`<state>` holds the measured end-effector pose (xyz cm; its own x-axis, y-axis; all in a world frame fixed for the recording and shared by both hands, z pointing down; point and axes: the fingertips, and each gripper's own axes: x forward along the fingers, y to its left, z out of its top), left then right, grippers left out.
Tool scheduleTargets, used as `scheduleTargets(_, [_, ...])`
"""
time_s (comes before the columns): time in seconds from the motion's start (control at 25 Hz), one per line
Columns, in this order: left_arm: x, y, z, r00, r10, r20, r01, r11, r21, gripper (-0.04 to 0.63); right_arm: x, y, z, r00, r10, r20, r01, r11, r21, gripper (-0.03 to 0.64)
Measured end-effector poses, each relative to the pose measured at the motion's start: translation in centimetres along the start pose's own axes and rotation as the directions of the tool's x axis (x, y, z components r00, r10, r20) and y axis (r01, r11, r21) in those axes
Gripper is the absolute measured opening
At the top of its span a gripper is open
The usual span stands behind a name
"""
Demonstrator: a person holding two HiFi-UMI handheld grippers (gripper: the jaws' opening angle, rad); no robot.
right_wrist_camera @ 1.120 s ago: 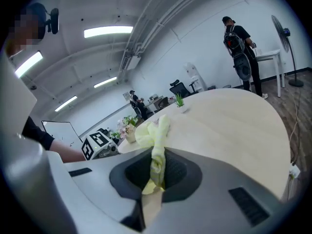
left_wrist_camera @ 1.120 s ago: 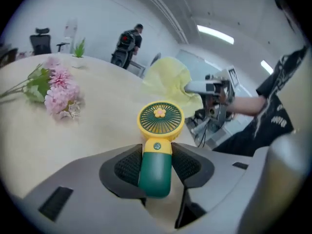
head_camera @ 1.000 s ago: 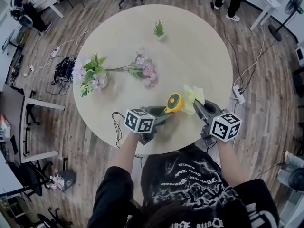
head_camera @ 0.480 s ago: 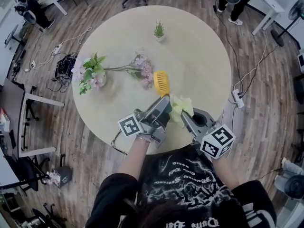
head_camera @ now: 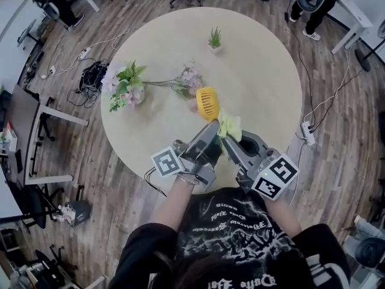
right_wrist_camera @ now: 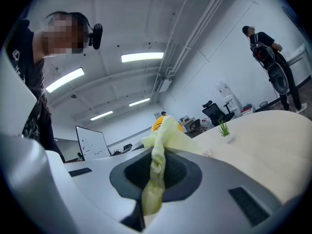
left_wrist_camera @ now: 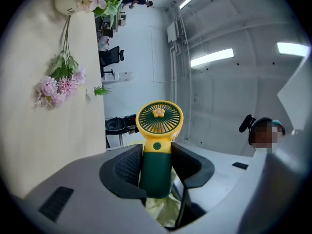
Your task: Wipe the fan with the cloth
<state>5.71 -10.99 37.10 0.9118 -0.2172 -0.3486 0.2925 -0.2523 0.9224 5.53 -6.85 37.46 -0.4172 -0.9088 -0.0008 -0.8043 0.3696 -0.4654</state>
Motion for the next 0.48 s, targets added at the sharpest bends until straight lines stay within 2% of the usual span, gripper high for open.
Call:
scheduleTargets(0.16, [0.8, -0.6, -0.4, 1.0, -0.002, -0.008, 0.002, 1.0, 0.017, 0.199, 0.6, -0.6, 2.3, 0.997, 0.032, 0.073, -0.037, 0.997, 0.067, 0.032])
scheduleTargets(0.32, [1.5, -1.9, -0.6, 0.994, 0.011, -0.112, 0.01, 0.983, 0.185, 0.199, 0.5, -1.3, 3.8, 0.987, 0.063, 0.144, -0.087, 0.982, 0.166, 0.032])
scheduleTargets(0.36, [1.7, -2.2, -0.8, 0.991, 0.005, -0.131, 0.021, 0.98, 0.198, 0.199, 0.5, -1.5, 4.2, 0.984, 0.067, 0.165, -0.097, 0.978, 0.184, 0.032])
scheduleTargets(0.48, [2.0, -2.9, -1.1, 0.99, -0.021, -0.14, 0.046, 0.983, 0.179, 0.199, 0.7, -1.8, 5.4, 0.977, 0.074, 0.202, -0.113, 0.975, 0.191, 0.032])
